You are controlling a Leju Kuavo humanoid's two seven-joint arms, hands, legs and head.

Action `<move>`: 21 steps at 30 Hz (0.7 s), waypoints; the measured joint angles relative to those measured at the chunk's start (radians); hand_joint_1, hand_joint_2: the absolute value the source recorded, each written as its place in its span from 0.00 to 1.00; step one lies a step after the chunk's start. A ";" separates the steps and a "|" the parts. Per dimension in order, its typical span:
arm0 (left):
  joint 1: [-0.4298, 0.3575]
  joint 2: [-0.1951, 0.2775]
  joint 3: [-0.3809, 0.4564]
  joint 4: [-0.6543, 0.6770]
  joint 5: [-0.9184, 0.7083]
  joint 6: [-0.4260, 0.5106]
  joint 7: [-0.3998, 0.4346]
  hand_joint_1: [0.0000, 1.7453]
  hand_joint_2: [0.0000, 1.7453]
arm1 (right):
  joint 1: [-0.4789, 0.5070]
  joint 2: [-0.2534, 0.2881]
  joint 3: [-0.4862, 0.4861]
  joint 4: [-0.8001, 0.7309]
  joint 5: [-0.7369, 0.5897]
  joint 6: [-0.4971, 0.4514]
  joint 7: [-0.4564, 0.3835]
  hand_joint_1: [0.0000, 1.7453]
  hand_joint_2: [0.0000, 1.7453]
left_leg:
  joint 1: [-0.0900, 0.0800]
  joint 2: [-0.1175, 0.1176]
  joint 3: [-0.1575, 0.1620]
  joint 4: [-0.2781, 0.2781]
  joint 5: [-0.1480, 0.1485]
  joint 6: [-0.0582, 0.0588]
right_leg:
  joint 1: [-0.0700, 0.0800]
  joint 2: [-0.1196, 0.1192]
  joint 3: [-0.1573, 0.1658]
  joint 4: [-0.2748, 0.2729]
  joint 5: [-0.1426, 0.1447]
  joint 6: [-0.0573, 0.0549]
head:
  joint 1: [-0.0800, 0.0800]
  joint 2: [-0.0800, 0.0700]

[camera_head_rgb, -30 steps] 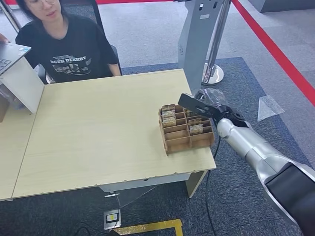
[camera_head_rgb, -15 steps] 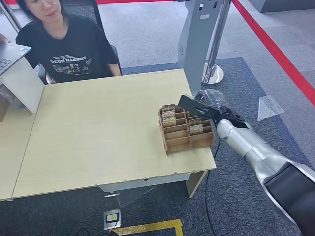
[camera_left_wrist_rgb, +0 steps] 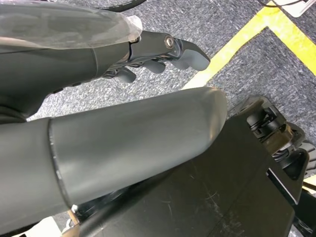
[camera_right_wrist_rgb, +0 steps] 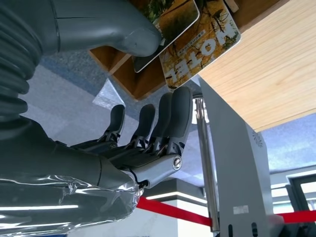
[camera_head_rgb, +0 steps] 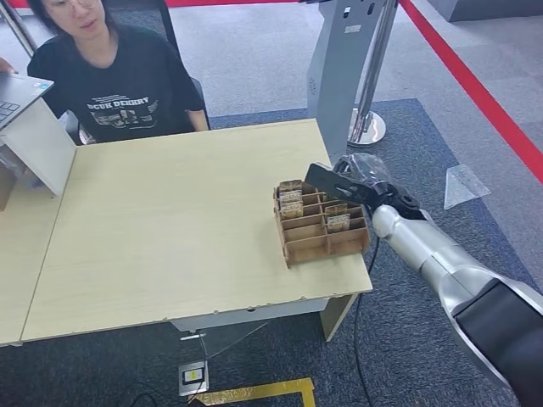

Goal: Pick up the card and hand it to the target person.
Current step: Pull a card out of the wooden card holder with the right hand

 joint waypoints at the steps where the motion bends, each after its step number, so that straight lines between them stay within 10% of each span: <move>1: 0.000 0.000 0.000 0.000 0.000 0.000 0.000 0.00 0.75 | -0.001 0.001 0.000 0.000 0.000 0.001 0.000 0.48 1.00 | 0.000 0.000 0.000 0.000 0.000 0.000 | 0.000 0.000 0.000 0.000 0.000 0.000 | 0.000 0.000; 2: 0.000 0.000 0.000 0.000 0.000 0.000 0.000 0.00 1.00 | -0.002 0.001 0.000 0.000 0.000 0.002 0.001 0.50 1.00 | 0.000 0.000 0.000 0.000 0.000 0.000 | 0.000 0.000 0.000 0.000 0.000 0.000 | 0.000 0.000; 8: 0.000 -0.001 0.000 0.000 -0.001 0.000 0.000 0.00 1.00 | -0.008 0.006 0.000 0.000 0.000 0.010 0.002 0.67 1.00 | 0.000 0.000 0.000 0.000 0.000 0.000 | 0.000 0.000 0.000 0.000 0.000 0.000 | 0.000 0.000; 21: 0.000 -0.004 0.000 0.001 0.000 -0.001 0.000 0.00 1.00 | -0.020 0.008 0.000 0.000 0.000 0.025 0.002 0.71 1.00 | 0.000 0.000 0.000 0.000 0.000 0.000 | 0.000 0.000 0.000 0.000 0.000 0.000 | 0.000 0.000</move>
